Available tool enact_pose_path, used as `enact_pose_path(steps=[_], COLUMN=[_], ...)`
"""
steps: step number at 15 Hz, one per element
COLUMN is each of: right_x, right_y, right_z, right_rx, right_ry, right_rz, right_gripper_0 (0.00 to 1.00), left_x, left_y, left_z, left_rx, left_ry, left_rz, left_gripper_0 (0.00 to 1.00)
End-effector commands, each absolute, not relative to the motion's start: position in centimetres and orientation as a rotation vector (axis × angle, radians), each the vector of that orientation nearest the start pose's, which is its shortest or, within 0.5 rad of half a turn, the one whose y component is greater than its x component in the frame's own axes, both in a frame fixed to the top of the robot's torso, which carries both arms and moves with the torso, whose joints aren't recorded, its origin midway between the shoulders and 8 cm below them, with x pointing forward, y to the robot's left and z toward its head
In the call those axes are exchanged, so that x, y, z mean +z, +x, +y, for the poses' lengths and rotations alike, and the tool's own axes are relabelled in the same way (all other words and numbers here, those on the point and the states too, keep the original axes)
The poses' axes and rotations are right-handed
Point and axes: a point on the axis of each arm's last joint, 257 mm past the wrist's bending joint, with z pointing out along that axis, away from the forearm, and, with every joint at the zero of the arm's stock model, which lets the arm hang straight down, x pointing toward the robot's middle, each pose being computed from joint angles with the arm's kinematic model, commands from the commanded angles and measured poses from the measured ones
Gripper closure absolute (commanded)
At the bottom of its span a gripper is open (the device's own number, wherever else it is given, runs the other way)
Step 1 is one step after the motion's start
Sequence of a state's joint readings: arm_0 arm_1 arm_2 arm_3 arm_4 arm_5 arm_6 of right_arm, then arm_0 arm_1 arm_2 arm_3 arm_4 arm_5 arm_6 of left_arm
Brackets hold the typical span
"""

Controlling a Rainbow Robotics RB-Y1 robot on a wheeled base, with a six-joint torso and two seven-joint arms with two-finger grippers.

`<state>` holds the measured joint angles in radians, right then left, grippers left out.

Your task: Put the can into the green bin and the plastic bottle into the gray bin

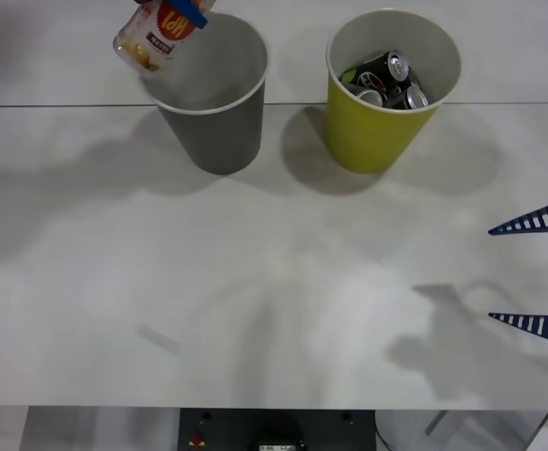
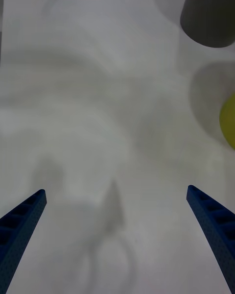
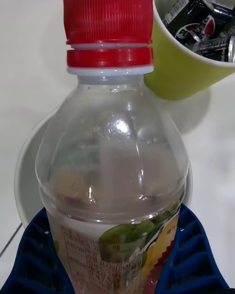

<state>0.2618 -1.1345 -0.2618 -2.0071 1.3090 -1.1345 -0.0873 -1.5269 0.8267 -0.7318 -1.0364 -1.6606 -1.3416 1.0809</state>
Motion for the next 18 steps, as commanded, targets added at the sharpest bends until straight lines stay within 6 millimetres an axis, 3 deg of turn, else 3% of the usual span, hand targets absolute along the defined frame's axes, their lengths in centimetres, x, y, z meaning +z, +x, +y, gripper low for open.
enact_pose_path(steps=[1, 6, 7, 8, 9, 13, 18], right_x=[-16.7, -16.7, -16.7, -16.7, -16.7, -16.7, -16.7], right_y=[34.1, 34.1, 34.1, 34.1, 34.1, 34.1, 34.1], right_z=[-28.6, -28.6, -28.6, -28.6, -28.6, -28.6, -28.6], right_rx=[0.209, 0.209, 0.209, 0.209, 0.209, 0.209, 0.209], right_ry=[-1.634, -1.634, -1.634, -1.634, -1.634, -1.634, -1.634], right_rz=[1.596, 1.596, 1.596, 1.596, 1.596, 1.596, 1.596], right_gripper_0=[0.00, 0.00, 0.00, 0.00, 0.00, 0.00, 0.00], left_x=[5.4, 5.3, 5.4, 5.4, 5.5, 5.5, 6.8], left_y=[61.0, 61.4, 61.4, 61.3, 61.2, 60.8, 58.2], left_z=[10.7, 10.0, 9.6, 9.5, 9.3, 8.9, 12.1], left_rx=[-0.137, -0.138, -0.147, -0.154, -0.165, -0.202, -0.282], left_ry=[1.186, 1.175, 1.178, 1.182, 1.183, 1.186, 1.193], left_rz=[2.077, 2.082, 2.072, 2.070, 2.069, 2.067, 2.092], left_gripper_0=[1.00, 1.00, 0.83, 0.28, 0.00, 0.00, 0.00])
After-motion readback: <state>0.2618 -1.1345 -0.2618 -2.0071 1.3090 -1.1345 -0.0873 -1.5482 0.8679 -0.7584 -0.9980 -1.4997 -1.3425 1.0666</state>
